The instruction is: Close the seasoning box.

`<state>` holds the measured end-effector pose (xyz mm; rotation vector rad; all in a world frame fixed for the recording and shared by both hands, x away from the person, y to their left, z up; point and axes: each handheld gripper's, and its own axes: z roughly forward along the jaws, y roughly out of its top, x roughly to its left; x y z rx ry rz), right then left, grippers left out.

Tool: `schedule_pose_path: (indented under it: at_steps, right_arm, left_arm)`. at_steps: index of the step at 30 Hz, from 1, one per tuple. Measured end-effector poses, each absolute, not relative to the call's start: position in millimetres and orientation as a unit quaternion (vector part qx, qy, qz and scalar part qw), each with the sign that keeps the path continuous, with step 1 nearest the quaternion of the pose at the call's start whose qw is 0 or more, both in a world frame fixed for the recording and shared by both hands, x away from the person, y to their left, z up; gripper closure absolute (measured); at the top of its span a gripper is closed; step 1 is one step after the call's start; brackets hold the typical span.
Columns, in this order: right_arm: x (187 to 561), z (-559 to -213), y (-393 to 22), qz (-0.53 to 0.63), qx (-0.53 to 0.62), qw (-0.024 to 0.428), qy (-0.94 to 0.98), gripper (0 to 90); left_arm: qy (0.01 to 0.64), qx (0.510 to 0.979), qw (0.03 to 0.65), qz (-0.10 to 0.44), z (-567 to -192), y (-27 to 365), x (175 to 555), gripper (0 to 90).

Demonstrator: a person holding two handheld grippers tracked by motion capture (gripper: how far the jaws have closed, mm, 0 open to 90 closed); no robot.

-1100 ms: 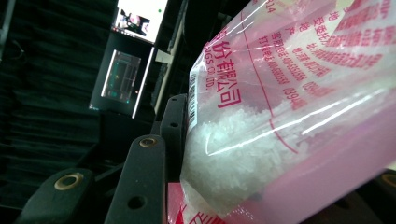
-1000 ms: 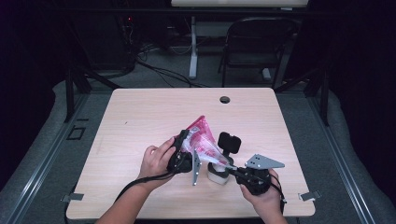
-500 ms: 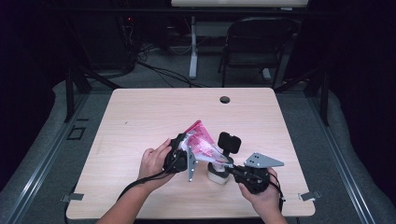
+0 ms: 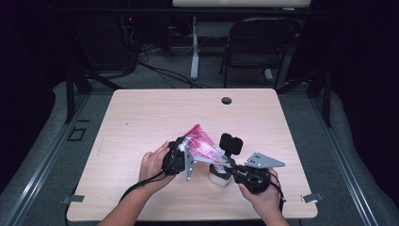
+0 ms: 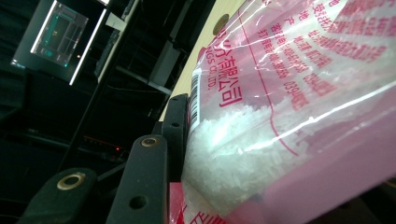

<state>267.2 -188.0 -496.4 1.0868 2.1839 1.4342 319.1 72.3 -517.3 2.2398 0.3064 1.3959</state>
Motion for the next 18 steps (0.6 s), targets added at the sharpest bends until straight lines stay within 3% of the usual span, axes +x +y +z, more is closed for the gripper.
schedule_pose_path:
  at_steps: [10, 18]
  right_arm:
    - [269.5, -497.2, -185.5, 0.506, 0.38, 0.152, 0.759, 79.7]
    - [270.4, -497.5, -184.1, 0.509, 0.376, 0.151, 0.76, 70.3]
  left_arm:
    - [0.125, 0.825, 0.247, 0.493, -520.2, 75.4, 321.3, 67.4]
    - [0.133, 0.83, 0.254, 0.479, -522.6, 77.4, 323.6, 67.6]
